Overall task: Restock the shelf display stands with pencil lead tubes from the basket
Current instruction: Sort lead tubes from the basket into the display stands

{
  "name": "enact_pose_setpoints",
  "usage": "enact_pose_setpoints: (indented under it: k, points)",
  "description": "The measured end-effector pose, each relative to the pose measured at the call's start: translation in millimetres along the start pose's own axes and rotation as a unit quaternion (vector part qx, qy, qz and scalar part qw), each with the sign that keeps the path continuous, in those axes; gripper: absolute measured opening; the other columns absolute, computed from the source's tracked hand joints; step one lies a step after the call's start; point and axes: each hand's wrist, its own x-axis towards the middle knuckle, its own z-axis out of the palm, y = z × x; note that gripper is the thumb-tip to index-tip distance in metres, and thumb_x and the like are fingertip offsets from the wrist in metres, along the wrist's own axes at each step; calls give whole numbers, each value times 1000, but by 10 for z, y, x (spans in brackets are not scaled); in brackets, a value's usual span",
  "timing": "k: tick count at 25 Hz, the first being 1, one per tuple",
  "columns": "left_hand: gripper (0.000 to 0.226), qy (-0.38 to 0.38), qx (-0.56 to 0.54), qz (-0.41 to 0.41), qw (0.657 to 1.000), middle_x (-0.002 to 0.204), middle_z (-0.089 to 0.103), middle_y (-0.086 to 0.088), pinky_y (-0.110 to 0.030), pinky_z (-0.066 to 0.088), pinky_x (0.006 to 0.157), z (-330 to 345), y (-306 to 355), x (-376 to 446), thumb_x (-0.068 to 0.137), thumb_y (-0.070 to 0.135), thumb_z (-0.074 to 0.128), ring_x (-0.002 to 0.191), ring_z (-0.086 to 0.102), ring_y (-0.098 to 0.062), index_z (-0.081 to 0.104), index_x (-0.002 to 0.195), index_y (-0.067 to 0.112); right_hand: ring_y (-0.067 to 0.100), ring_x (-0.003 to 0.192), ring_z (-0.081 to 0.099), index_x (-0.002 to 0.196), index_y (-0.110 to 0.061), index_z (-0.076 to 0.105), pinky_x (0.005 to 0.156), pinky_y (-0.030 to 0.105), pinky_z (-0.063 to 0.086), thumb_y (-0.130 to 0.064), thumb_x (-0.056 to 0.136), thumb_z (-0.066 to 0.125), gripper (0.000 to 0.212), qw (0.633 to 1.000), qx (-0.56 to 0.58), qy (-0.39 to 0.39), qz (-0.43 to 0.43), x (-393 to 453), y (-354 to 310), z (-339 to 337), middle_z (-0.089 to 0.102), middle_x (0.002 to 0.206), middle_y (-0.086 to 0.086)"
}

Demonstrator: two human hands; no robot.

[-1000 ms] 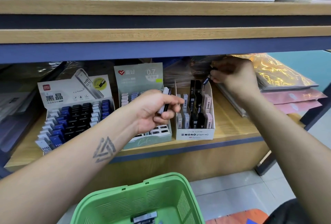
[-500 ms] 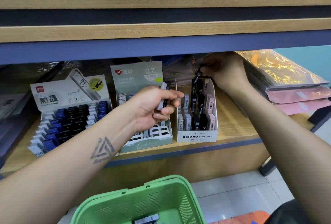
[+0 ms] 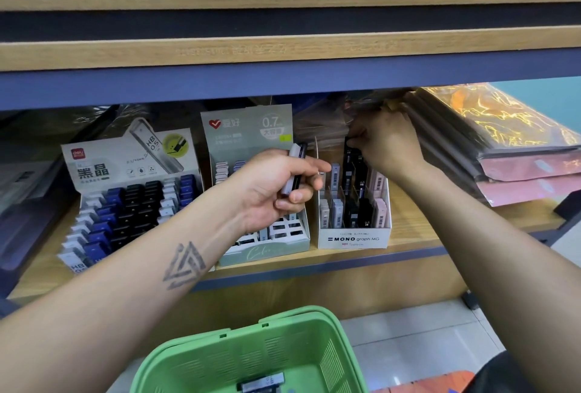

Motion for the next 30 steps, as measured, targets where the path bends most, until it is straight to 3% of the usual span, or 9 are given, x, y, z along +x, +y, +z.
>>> enact_pose_setpoints:
  k: [7,11,12,14,16,20,22,25,30]
  points:
    - [28,-16,24,-10,1000,68,52,-4,-17,16,36,-23,-3,-15,99,2,47,44,34,-7,56,124,-6,25,101,67,97,-15,78,92,34,49,-16,94,63,15,998,-52,23,6,-30,3,66,74,105,5]
    - [25,-49,13,-50,997,68,47,-1,-17,15,37,-31,-6,-52,94,1,45,48,31,-8,54,117,3,19,94,69,96,-15,79,82,26,52,-11,93,63,16,994,97,7,38,-64,-139,-82,76,101,2]
    - [27,-54,2,-57,997,69,48,-2,-18,15,39,-43,-8,-65,92,0,43,50,32,-8,54,117,3,15,94,70,97,-17,79,86,29,55,-13,92,67,13,973,219,-29,70,-92,-214,-127,77,101,-1]
    - [31,-63,-8,-66,996,72,50,-3,-19,15,42,-69,-15,-95,90,0,41,54,32,-10,54,119,1,15,90,72,98,-17,79,87,34,57,-20,91,73,10,863,468,-143,123,-182,-391,-226,78,98,1]
    - [30,-68,-19,-69,995,74,49,-6,-19,16,43,-80,-18,-126,90,-1,39,56,33,-11,53,117,2,16,81,71,101,-10,79,79,30,57,-22,90,75,16,777,570,-239,118,-274,-517,-275,77,95,10]
    - [32,-70,-72,-66,993,80,55,-14,-18,31,44,-133,6,-185,92,-3,37,60,43,-15,48,120,9,24,86,72,100,-4,77,80,31,60,0,85,74,16,747,598,-245,154,-320,-652,-286,76,93,16]
    - [33,-48,-58,-70,995,84,64,-18,-20,44,45,-165,9,-200,98,1,39,61,54,-17,55,127,-4,23,82,71,99,-4,76,80,33,60,2,84,74,17,745,599,-221,191,-313,-637,-292,76,86,13]
    - [19,-6,-15,-47,999,78,65,-16,-15,32,36,-196,2,-209,103,3,46,50,48,-10,58,113,-7,20,76,71,99,-5,75,74,28,60,2,83,76,17,754,589,-214,197,-309,-571,-316,75,83,12]
    - [11,75,123,75,987,66,64,-10,-16,19,32,-210,32,-151,99,7,61,35,34,-5,60,94,-3,11,78,71,87,-12,78,78,26,57,-13,78,85,11,867,420,-259,74,-320,-522,-436,77,83,3]
